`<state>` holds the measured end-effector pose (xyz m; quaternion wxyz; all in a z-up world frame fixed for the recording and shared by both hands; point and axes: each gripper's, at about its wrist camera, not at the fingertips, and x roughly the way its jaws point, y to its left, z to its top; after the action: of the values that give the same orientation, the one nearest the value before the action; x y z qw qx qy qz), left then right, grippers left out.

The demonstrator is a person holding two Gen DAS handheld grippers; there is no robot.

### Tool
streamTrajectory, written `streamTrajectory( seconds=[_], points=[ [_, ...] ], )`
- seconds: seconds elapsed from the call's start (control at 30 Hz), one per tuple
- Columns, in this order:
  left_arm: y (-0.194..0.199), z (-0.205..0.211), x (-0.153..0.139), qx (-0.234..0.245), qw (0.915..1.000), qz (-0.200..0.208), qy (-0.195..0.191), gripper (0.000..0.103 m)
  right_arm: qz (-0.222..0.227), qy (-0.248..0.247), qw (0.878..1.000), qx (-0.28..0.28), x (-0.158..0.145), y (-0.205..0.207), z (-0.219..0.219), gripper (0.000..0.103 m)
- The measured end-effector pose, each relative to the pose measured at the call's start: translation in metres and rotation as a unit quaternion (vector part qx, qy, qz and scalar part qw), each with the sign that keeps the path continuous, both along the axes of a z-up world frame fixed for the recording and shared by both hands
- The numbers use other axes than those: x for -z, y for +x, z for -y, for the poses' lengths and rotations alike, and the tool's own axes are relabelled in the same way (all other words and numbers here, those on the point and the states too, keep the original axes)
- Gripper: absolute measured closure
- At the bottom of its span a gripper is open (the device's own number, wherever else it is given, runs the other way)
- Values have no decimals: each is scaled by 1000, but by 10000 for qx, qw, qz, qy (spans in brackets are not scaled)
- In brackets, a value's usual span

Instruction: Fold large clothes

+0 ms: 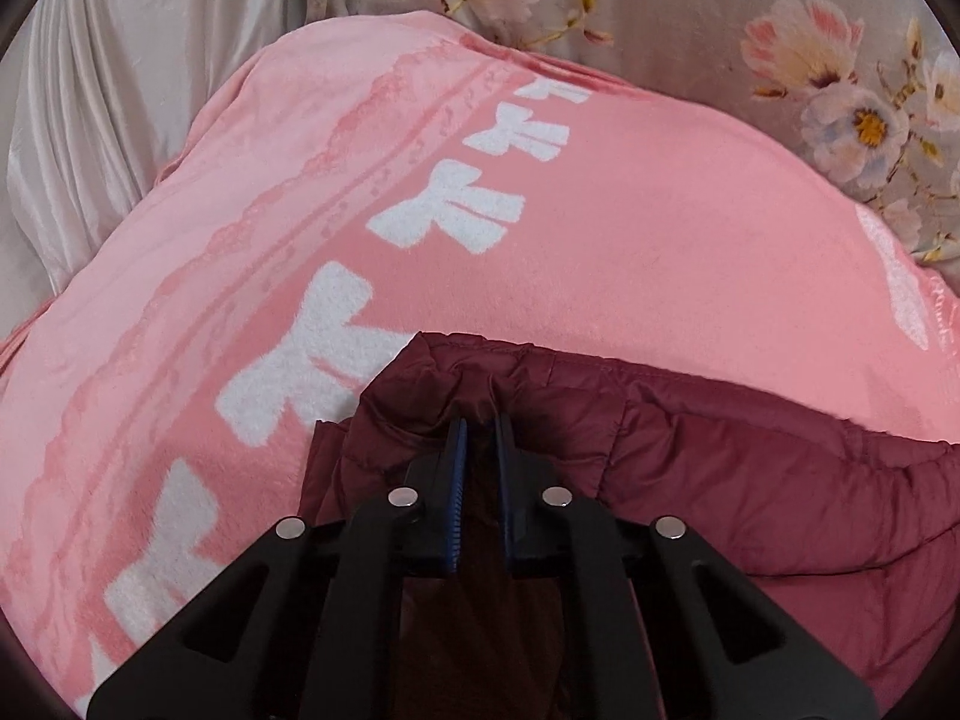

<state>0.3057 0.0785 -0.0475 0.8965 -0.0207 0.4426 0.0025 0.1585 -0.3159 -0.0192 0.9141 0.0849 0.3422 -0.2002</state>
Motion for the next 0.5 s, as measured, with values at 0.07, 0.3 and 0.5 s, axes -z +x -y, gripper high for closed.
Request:
streamTrajectory(
  seconds=[0.07, 0.3, 0.5],
  points=[
    [2, 3, 10, -28, 9999, -3, 147, 94, -218, 26, 9997, 75, 19, 6, 4, 98],
    [2, 15, 26, -54, 9984, 173, 530, 96, -465, 35, 9988, 174, 48, 10, 7, 97],
    [2, 21, 30, -92, 9970, 238, 734, 96, -709, -122, 9973, 163, 56, 16, 1, 93]
  ],
)
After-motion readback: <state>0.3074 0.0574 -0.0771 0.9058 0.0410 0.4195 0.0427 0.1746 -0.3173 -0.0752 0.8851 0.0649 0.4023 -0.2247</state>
